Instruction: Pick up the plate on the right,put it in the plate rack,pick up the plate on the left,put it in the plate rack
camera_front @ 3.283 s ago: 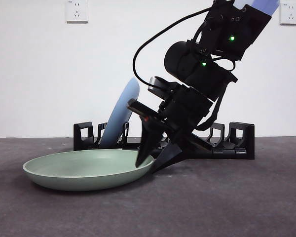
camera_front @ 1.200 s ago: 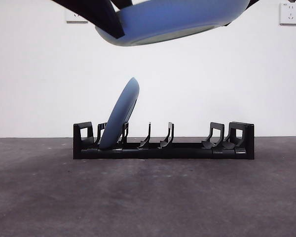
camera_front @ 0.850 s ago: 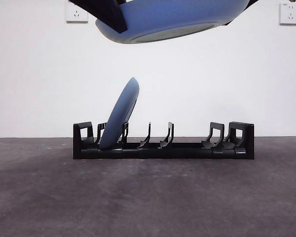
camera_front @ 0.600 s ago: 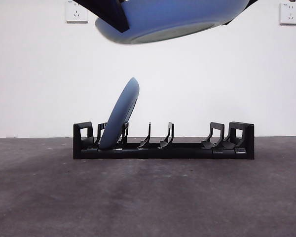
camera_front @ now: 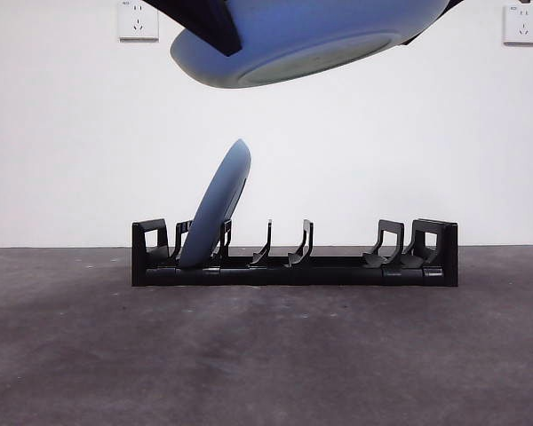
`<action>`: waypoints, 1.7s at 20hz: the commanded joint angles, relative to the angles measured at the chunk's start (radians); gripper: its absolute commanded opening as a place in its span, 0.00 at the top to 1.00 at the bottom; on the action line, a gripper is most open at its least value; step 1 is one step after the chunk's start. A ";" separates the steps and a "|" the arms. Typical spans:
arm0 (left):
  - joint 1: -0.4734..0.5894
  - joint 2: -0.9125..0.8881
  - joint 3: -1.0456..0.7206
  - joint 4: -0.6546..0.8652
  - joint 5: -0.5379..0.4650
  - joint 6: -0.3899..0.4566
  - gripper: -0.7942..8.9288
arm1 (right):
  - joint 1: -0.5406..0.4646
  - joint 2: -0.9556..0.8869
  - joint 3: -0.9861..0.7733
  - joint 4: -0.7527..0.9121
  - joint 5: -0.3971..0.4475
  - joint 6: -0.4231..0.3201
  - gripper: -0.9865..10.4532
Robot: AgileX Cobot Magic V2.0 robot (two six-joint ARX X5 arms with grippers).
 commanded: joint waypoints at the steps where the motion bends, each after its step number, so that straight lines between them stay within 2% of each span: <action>1: 0.006 0.000 0.003 -0.005 0.003 -0.051 0.93 | 0.003 -0.005 0.005 0.012 -0.011 -0.012 0.78; 3: 0.006 0.000 0.003 -0.007 0.018 -0.054 0.93 | 0.003 -0.006 0.006 0.014 -0.011 -0.023 0.71; 5: 0.006 0.000 0.003 -0.009 0.048 -0.073 0.93 | 0.003 -0.011 0.010 0.016 -0.011 -0.026 0.69; 9: 0.006 0.000 0.003 -0.009 0.081 -0.089 0.93 | 0.003 -0.039 0.016 0.041 -0.010 -0.025 0.69; 11: 0.006 0.002 0.003 -0.002 0.127 -0.113 0.93 | 0.003 -0.084 0.028 0.068 0.003 -0.024 0.69; 14: 0.023 0.005 0.003 0.074 0.206 -0.214 0.93 | 0.003 -0.209 0.035 0.135 0.111 -0.016 0.69; 17: 0.068 0.008 0.003 0.260 0.320 -0.399 0.93 | 0.003 -0.353 0.035 0.177 0.217 -0.003 0.69; 19: 0.105 0.014 0.003 0.414 0.352 -0.533 0.93 | 0.003 -0.439 0.035 0.166 0.235 -0.003 0.69; 23: 0.189 0.074 0.003 0.693 0.419 -0.727 0.93 | 0.003 -0.545 0.035 0.065 0.234 -0.008 0.69; 25: 0.210 0.109 0.003 0.756 0.418 -0.768 0.93 | 0.004 -0.562 0.034 0.018 0.234 -0.017 0.69; 34: 0.304 0.306 0.025 0.915 0.410 -0.846 0.93 | 0.004 -0.567 0.029 -0.170 0.187 -0.029 0.70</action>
